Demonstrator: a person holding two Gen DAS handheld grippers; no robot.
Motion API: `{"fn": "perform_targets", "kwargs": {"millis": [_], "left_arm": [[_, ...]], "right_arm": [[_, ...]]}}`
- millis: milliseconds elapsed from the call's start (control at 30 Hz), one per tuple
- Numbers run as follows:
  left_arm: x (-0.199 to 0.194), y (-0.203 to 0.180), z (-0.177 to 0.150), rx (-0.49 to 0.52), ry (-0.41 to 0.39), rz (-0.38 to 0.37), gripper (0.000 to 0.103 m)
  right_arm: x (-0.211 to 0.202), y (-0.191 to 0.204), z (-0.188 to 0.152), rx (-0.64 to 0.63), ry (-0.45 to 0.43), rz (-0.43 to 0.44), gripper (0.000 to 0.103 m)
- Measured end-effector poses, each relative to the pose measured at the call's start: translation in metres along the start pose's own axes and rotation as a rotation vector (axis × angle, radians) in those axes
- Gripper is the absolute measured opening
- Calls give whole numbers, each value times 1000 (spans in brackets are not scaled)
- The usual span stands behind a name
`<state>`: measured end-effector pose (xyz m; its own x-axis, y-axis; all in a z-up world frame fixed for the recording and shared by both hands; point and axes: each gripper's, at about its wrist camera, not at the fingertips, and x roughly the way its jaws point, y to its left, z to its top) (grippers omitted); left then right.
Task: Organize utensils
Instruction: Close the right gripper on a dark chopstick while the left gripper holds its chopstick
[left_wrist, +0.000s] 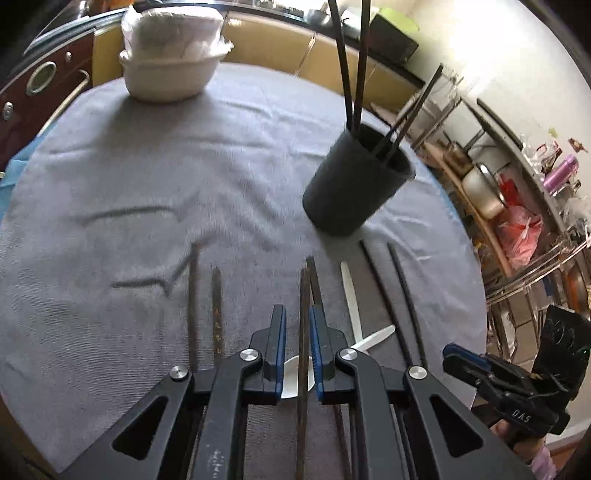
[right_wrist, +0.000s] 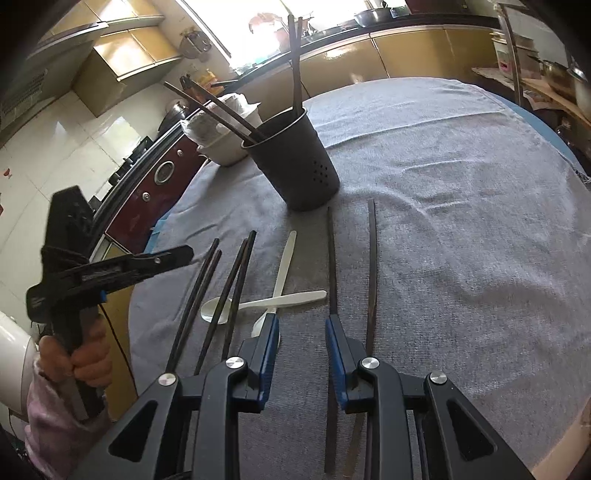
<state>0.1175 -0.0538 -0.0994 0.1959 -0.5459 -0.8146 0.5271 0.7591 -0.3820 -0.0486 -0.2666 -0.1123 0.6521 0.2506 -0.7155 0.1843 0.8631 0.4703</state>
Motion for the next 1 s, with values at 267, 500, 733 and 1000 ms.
{"fn": "perform_targets", "kwargs": {"millis": [267,500,733,1000], "left_arm": [[35,-2,7,21,73,-3,29],[48,2,10,19,82,-15,14],[40,11,9,0,48,2,10],[11,19,7,-17,-15,-6,8]], "right_arm": [[4,-8,-2,33,16,8,28],[8,-14,-2,48,27,4,28],[13,-3,6,16,32,14,28],[45,22,41,52,90,153,28]]}}
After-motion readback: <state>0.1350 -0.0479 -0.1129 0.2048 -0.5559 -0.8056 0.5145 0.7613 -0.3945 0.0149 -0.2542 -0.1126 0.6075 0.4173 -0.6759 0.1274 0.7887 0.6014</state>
